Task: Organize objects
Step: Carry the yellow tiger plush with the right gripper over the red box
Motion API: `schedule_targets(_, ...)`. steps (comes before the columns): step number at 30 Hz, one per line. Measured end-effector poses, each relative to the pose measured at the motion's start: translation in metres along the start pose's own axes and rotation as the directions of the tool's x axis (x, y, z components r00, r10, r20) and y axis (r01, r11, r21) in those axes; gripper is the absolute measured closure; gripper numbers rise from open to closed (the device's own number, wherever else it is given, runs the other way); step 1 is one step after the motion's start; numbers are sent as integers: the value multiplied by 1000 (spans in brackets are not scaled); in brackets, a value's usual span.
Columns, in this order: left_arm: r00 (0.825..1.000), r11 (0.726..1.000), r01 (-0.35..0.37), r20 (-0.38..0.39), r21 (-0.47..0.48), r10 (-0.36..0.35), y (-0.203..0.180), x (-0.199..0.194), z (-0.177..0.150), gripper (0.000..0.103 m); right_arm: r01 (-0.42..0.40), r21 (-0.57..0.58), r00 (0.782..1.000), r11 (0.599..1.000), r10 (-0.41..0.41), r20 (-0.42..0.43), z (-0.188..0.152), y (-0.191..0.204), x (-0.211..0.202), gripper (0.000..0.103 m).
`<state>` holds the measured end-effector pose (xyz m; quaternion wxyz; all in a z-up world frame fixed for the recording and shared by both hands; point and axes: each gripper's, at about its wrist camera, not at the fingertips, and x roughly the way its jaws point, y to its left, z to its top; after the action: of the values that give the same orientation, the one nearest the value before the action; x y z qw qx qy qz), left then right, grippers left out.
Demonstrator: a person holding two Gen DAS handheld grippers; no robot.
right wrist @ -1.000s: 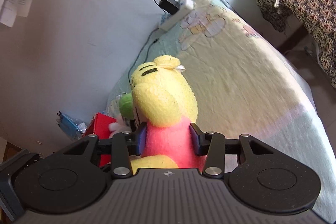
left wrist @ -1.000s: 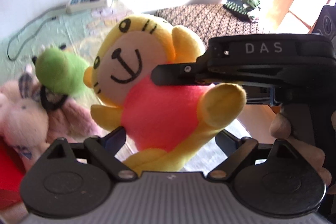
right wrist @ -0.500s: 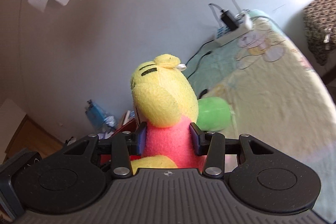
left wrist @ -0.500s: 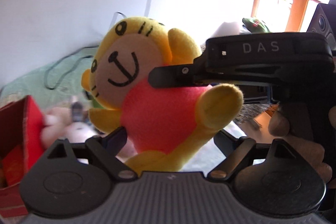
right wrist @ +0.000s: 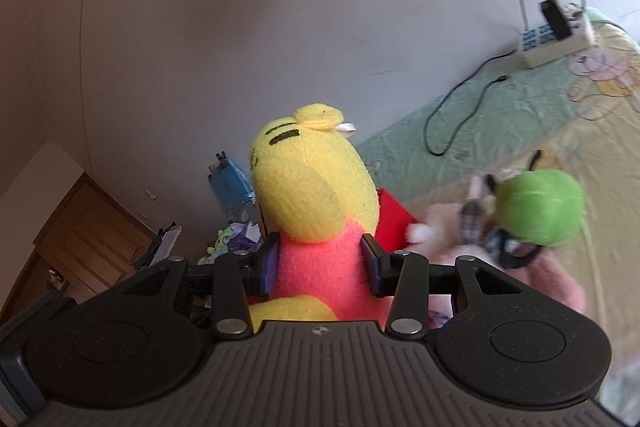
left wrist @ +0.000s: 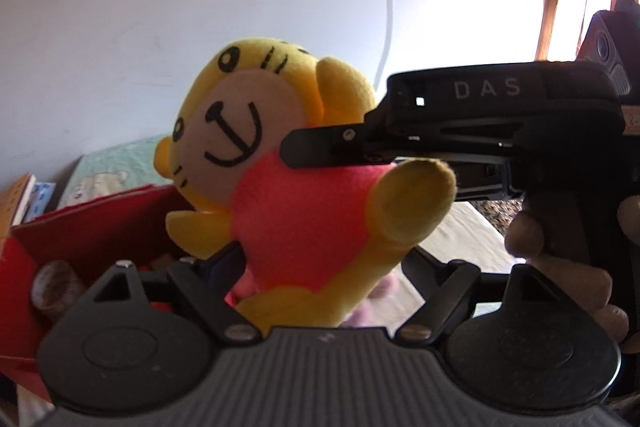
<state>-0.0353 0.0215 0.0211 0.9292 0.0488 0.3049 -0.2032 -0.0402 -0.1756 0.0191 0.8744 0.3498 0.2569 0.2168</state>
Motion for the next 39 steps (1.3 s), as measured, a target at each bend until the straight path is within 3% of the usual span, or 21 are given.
schedule_targets(9, 999, 999, 16, -39, -28, -17, 90, 9, -9, 20, 85, -16, 996, 996, -85, -3, -19, 38, 70, 58)
schedule_targets(15, 995, 999, 38, -88, -19, -39, 123, 31, -22, 19, 178, -32, 984, 983, -178, 17, -33, 43, 104, 58)
schedule_targets(22, 980, 997, 64, -187, -36, -70, 157, 64, -39, 16, 304, -29, 953, 952, -304, -6, -48, 38, 133, 58)
schedule_targets(27, 971, 992, 108, -209, -66, -120, 174, 76, -44, 12, 360, -96, 932, 928, -363, -12, -52, 47, 146, 57)
schedule_targets(36, 960, 983, 163, -215, -85, -178, 169, 52, -47, 12, 442, -94, 891, 892, -449, -73, -46, 55, 155, 56)
schedule_targets(39, 958, 981, 170, -218, -93, -187, 171, 54, -47, 10, 482, -123, 865, 868, -493, -93, -47, 54, 165, 56)
